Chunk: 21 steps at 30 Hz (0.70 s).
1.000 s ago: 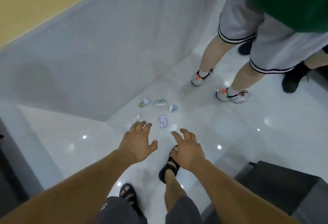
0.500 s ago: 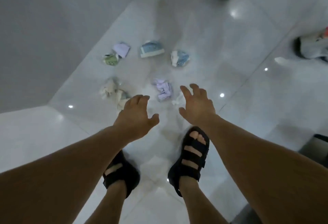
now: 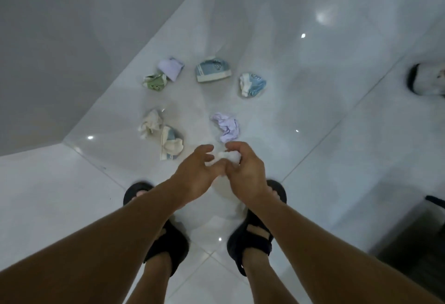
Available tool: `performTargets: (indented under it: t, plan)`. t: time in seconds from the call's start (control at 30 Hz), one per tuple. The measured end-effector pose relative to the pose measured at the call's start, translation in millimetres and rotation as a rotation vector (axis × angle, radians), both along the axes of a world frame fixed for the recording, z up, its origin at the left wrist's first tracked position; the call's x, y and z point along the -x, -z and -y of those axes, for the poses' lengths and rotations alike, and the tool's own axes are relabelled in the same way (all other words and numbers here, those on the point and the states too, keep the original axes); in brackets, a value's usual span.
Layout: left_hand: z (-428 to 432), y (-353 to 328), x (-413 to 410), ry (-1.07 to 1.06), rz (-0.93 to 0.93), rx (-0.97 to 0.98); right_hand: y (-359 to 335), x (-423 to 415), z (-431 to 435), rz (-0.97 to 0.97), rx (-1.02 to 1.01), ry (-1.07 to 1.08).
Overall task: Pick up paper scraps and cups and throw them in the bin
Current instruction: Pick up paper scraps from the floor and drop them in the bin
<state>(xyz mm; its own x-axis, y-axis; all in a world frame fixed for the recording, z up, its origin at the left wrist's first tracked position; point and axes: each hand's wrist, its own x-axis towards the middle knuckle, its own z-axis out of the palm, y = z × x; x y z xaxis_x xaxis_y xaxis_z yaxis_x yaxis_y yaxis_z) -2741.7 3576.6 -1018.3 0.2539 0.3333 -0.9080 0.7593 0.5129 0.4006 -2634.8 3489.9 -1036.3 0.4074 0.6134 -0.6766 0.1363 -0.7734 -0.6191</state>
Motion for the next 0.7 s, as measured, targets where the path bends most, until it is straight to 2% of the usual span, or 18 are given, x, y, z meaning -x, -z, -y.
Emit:
performTargets:
  t: [0.1,0.27,0.33,0.4,0.47,0.57,0.7]
  plan:
    - [-12.5,-21.9,-3.0,-0.059,0.106,0.069,-22.7,3.0,-8.7,-0.106,-0.026,0.001]
    - [-22.9,-26.8,3.6,-0.243,0.213,0.166,-25.4,-3.3,-24.2,-0.099,-0.064,-0.148]
    - [-22.7,-19.1,11.2,-0.163,0.147,0.099,-18.0,-1.2,-29.5,-0.106,-0.063,-0.218]
    - [-20.4,-8.2,23.0,0.069,0.06,-0.067,-6.8,-0.6,-33.6,-0.087,-0.079,-0.274]
    - [-18.5,2.2,34.0,0.236,-0.028,-0.19,9.5,-8.5,-37.6,0.089,-0.114,-0.409]
    - [-15.9,16.7,50.7,0.326,-0.096,-0.211,38.7,-28.7,-47.6,0.429,-0.042,-0.671]
    - [-13.2,36.8,73.7,0.45,-0.091,-0.308,79.4,-29.4,-53.4,0.587,0.143,-1.007]
